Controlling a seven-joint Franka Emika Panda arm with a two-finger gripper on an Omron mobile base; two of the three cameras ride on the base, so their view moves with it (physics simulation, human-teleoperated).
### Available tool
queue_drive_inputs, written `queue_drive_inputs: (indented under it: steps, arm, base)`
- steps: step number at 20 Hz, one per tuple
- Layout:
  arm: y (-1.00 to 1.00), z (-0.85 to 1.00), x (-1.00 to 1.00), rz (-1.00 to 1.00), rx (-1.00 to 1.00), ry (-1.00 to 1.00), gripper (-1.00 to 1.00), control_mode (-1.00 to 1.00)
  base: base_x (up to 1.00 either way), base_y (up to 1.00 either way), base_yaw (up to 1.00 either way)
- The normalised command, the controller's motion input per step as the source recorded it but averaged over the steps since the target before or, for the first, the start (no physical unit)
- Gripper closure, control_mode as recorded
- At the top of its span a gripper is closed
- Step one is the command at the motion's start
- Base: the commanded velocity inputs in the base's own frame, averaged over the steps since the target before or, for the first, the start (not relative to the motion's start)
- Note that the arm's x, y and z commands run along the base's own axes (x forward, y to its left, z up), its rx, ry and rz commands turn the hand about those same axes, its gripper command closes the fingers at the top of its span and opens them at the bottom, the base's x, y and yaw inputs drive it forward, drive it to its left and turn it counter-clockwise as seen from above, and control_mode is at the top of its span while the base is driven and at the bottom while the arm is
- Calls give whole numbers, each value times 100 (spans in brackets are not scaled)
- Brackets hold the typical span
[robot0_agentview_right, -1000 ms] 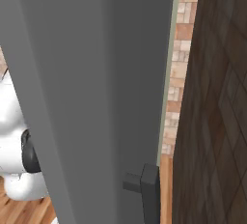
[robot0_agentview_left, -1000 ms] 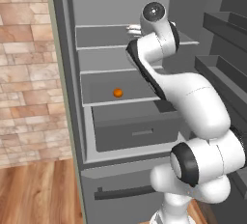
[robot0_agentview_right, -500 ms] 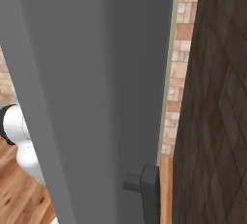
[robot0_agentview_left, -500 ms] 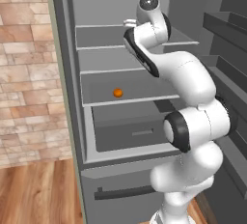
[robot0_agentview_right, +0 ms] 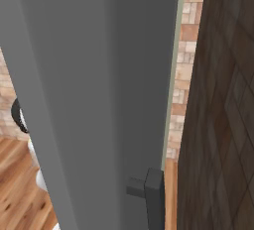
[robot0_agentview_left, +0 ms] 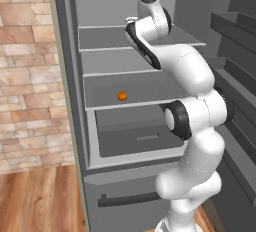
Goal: Place the cold items (sweet potato and tangerine) from the fridge in one tupperware on the dining counter. Place the warm items (kebab skewer and hot dog) in the stove area in another tupperware.
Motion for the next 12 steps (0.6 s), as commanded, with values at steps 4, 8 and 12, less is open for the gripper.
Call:
queue_drive_inputs:
  steps: [4,8,12]
  arm:
    - [4,-12,58,-7,0,17,-100,-100]
    - [0,0,56,-5,0,7,-100,-100]
    - [11,0,32,-1,0,0,-100,-100]
  base:
    - [0,0,0]
    - [0,0,0]
    - [0,0,0]
